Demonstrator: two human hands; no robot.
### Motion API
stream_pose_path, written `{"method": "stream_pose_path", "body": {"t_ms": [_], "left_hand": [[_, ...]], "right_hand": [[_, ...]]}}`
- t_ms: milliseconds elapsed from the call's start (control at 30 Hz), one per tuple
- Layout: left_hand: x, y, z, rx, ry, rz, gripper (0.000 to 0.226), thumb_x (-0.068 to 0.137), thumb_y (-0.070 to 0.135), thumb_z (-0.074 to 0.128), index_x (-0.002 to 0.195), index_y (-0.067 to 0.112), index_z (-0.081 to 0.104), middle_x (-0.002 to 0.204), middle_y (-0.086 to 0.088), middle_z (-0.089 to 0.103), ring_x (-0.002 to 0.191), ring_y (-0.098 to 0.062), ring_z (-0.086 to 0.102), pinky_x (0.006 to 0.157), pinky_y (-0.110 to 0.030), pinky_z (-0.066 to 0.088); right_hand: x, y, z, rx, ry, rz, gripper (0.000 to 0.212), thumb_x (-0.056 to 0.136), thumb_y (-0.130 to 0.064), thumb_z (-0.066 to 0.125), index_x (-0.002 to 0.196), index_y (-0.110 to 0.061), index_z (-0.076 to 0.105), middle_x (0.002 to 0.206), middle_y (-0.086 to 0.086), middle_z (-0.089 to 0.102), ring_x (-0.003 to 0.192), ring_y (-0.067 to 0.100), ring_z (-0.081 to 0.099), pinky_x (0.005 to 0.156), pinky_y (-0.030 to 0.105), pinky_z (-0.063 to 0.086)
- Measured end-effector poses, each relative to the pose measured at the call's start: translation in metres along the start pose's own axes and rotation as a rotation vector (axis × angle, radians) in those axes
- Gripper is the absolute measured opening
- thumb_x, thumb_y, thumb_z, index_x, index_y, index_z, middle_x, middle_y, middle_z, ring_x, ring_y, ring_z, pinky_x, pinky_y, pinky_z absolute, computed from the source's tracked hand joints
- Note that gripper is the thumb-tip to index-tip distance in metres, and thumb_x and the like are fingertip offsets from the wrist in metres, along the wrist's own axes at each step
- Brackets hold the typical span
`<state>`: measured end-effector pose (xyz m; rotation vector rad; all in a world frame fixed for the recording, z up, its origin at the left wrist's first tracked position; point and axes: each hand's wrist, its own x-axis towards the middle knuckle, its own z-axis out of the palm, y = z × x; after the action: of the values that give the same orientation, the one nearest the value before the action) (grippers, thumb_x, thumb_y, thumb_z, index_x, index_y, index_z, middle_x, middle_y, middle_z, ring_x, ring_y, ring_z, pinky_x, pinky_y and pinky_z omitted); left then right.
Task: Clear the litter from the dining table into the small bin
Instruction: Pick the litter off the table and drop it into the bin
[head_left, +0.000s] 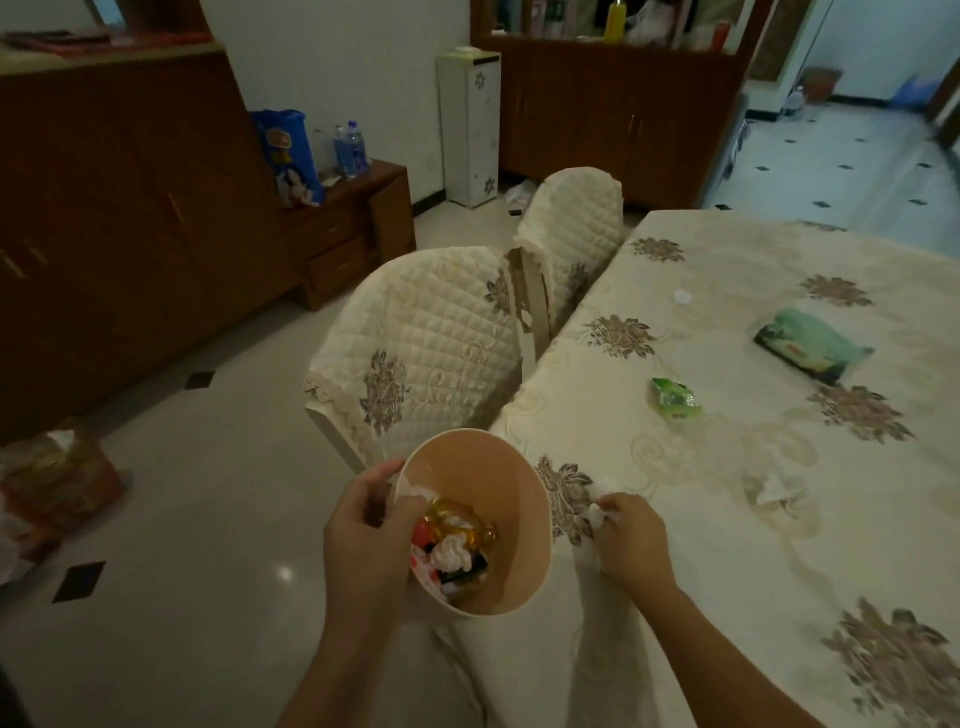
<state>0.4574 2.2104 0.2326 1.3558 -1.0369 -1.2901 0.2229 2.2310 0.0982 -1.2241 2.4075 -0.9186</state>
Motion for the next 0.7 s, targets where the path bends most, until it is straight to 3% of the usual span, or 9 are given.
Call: {"method": "stream_pose_path", "body": {"t_ms": [100, 167, 233, 333, 433, 500, 600, 633, 700], "left_hand": [[0.006, 0.005, 0.018, -0.005, -0.038, -0.001, 0.031, 0.077, 0.002, 0.06, 0.086, 0.031, 0.064, 0.092, -0.008, 0.069, 0.088, -0.033, 0.066, 0.08, -0.056, 0.054], [0.007, 0.008, 0.034, -0.008, -0.078, 0.001, 0.03, 0.078, 0.003, 0.059, 0.089, 0.03, 0.064, 0.092, -0.007, 0.068, 0.087, -0.032, 0.066, 0.078, -0.053, 0.055], [0.006, 0.009, 0.05, -0.024, -0.126, -0.001, 0.027, 0.08, 0.004, 0.059, 0.099, 0.023, 0.064, 0.097, -0.009, 0.067, 0.089, -0.031, 0.065, 0.075, -0.048, 0.055], [0.006, 0.007, 0.071, -0.049, -0.162, -0.025, 0.026, 0.08, 0.007, 0.061, 0.102, 0.022, 0.063, 0.101, -0.009, 0.066, 0.093, -0.032, 0.064, 0.077, -0.048, 0.054], [0.006, 0.002, 0.089, -0.052, -0.203, -0.073, 0.028, 0.077, 0.01, 0.065, 0.099, 0.028, 0.064, 0.104, -0.008, 0.067, 0.096, -0.032, 0.064, 0.084, -0.053, 0.053], [0.006, -0.002, 0.1, -0.055, -0.215, -0.09, 0.03, 0.075, 0.013, 0.067, 0.099, 0.03, 0.065, 0.107, -0.008, 0.068, 0.099, -0.032, 0.064, 0.087, -0.054, 0.051], [0.006, -0.009, 0.114, -0.053, -0.223, -0.103, 0.026, 0.073, 0.019, 0.068, 0.095, 0.033, 0.066, 0.107, -0.008, 0.068, 0.1, -0.032, 0.063, 0.089, -0.056, 0.05], [0.007, -0.012, 0.119, -0.049, -0.225, -0.108, 0.025, 0.073, 0.019, 0.068, 0.092, 0.035, 0.067, 0.106, -0.008, 0.068, 0.099, -0.033, 0.063, 0.089, -0.057, 0.049], [0.009, -0.016, 0.128, -0.041, -0.223, -0.114, 0.024, 0.073, 0.018, 0.068, 0.09, 0.036, 0.067, 0.105, -0.008, 0.068, 0.099, -0.034, 0.063, 0.089, -0.058, 0.049]], "right_hand": [[0.003, -0.024, -0.038, 0.172, 0.246, -0.055, 0.019, 0.08, 0.005, 0.057, 0.095, -0.004, 0.064, 0.095, 0.016, 0.066, 0.088, 0.025, 0.059, 0.069, 0.011, 0.036], [0.0, -0.049, -0.072, 0.327, 0.39, -0.156, 0.02, 0.079, 0.002, 0.061, 0.092, -0.013, 0.063, 0.088, 0.002, 0.063, 0.083, 0.006, 0.057, 0.067, 0.002, 0.037], [-0.003, -0.071, -0.098, 0.383, 0.414, -0.289, 0.02, 0.079, -0.001, 0.063, 0.092, -0.017, 0.063, 0.086, -0.01, 0.059, 0.083, -0.008, 0.054, 0.069, 0.002, 0.037], [-0.01, -0.087, -0.119, 0.275, 0.26, -0.498, 0.016, 0.078, -0.016, 0.056, 0.092, -0.015, 0.063, 0.086, -0.011, 0.059, 0.082, -0.01, 0.052, 0.071, 0.001, 0.037], [-0.016, -0.084, -0.116, 0.067, 0.027, -0.554, 0.017, 0.079, -0.015, 0.055, 0.094, -0.013, 0.064, 0.092, 0.005, 0.066, 0.084, 0.012, 0.059, 0.073, 0.007, 0.038], [-0.016, -0.074, -0.109, -0.052, -0.032, -0.59, 0.022, 0.08, -0.013, 0.053, 0.1, -0.013, 0.062, 0.102, 0.009, 0.065, 0.093, 0.024, 0.059, 0.076, 0.02, 0.043], [-0.01, -0.061, -0.11, -0.199, -0.23, -0.561, 0.031, 0.085, -0.014, 0.054, 0.117, -0.015, 0.055, 0.125, 0.006, 0.054, 0.116, 0.022, 0.043, 0.093, 0.023, 0.035], [-0.007, -0.057, -0.114, -0.182, -0.243, -0.554, 0.031, 0.086, -0.017, 0.053, 0.116, -0.015, 0.056, 0.125, 0.006, 0.054, 0.116, 0.02, 0.043, 0.094, 0.022, 0.033], [-0.001, -0.049, -0.125, -0.012, -0.082, -0.547, 0.025, 0.081, -0.025, 0.051, 0.103, -0.019, 0.062, 0.11, 0.004, 0.063, 0.101, 0.013, 0.052, 0.085, 0.019, 0.038]]}}
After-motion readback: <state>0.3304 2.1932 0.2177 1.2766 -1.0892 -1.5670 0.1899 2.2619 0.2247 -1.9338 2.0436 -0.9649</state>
